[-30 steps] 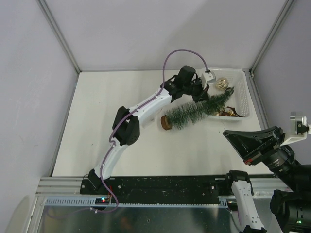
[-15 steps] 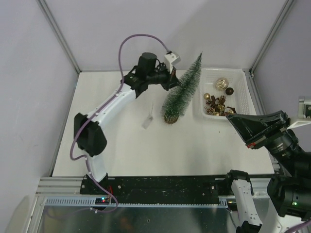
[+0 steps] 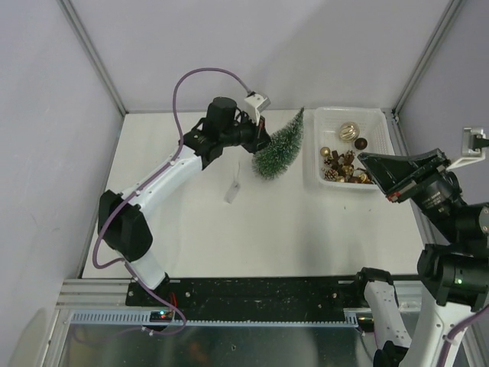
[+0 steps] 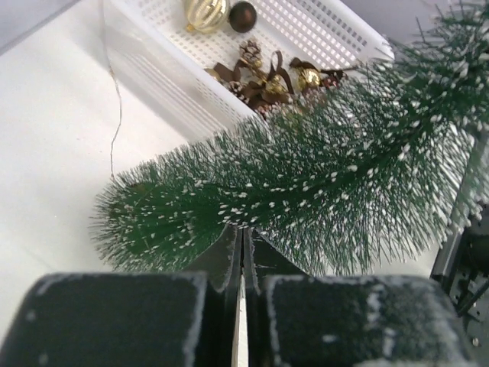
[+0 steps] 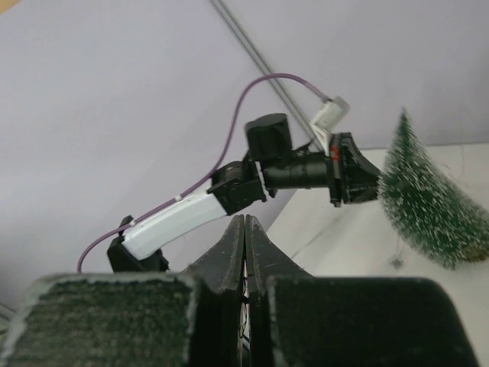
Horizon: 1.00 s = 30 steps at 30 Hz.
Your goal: Decorate the small christmas tree
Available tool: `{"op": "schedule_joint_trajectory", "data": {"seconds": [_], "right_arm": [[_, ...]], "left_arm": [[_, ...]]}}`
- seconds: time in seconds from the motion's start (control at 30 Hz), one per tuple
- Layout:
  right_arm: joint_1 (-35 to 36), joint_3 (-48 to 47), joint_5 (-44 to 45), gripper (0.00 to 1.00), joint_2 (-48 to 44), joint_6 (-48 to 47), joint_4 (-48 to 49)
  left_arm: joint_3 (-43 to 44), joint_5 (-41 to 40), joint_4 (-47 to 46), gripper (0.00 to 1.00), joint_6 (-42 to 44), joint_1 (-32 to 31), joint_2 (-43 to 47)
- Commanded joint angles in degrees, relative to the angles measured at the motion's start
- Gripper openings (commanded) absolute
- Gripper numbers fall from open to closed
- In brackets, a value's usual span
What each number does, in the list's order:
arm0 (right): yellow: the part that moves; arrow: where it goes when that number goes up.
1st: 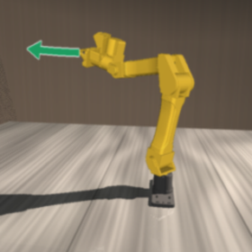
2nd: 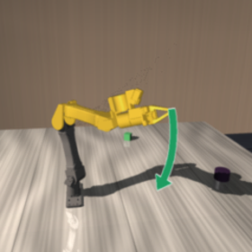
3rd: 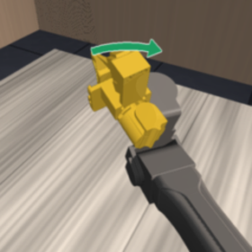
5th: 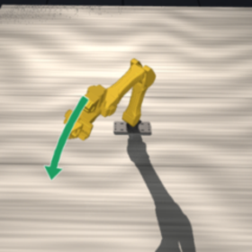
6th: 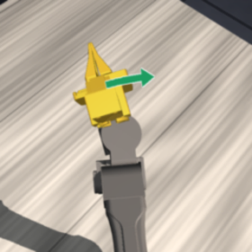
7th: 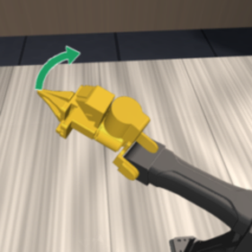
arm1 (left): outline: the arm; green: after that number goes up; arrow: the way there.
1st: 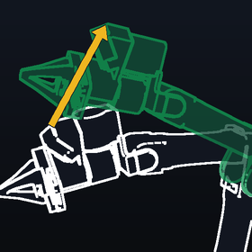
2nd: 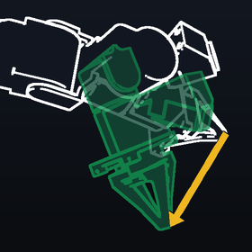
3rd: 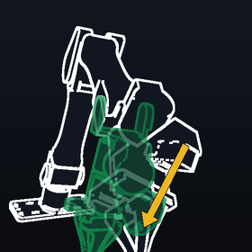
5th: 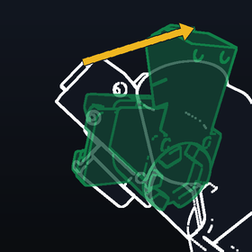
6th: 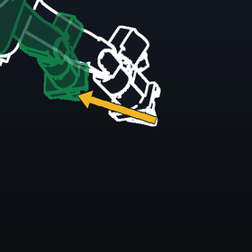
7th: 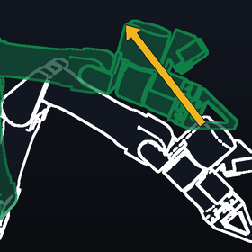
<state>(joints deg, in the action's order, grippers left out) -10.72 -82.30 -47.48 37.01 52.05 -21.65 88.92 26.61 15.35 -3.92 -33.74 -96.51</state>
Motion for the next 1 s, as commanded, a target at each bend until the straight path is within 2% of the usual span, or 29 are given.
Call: {"op": "schedule_joint_trajectory", "data": {"seconds": [0.0, 0.23, 0.43, 0.63, 0.87, 0.97], "right_arm": [[0.91, 4.28, 4.27, 0.0, 0.71, -2.73, 2.36], [5.67, 7.25, 16.2, 0.0, 5.9, -16.54, -0.49], [14.05, 6.76, 31.26, 0.0, 19.46, -27.62, 5.99], [13.51, 1.55, 44.56, 0.0, 30.97, -33.51, 6.52], [7.44, -0.91, 51.62, 0.0, 28.87, -36.48, 1.47], [7.68, -0.11, 54.56, 0.0, 25.7, -37.28, -2.08]], "left_arm": [[0.21, -5.25, -3.53, 0.0, -4.63, 0.52, 2.27], [0.18, -7.73, -4.89, 0.0, -9.95, 4.3, 1.42], [-3.08, -7.78, -5.56, 0.0, -9.65, 7.16, 2.21], [-3.96, -7.22, -5.79, 0.0, -8.97, 8.82, 2.99], [-4.85, -8.62, -6.7, 0.0, -8.79, 9.81, 3.01], [-4.59, -9.87, -7.19, 0.0, -9.54, 9.97, 2.61]]}}
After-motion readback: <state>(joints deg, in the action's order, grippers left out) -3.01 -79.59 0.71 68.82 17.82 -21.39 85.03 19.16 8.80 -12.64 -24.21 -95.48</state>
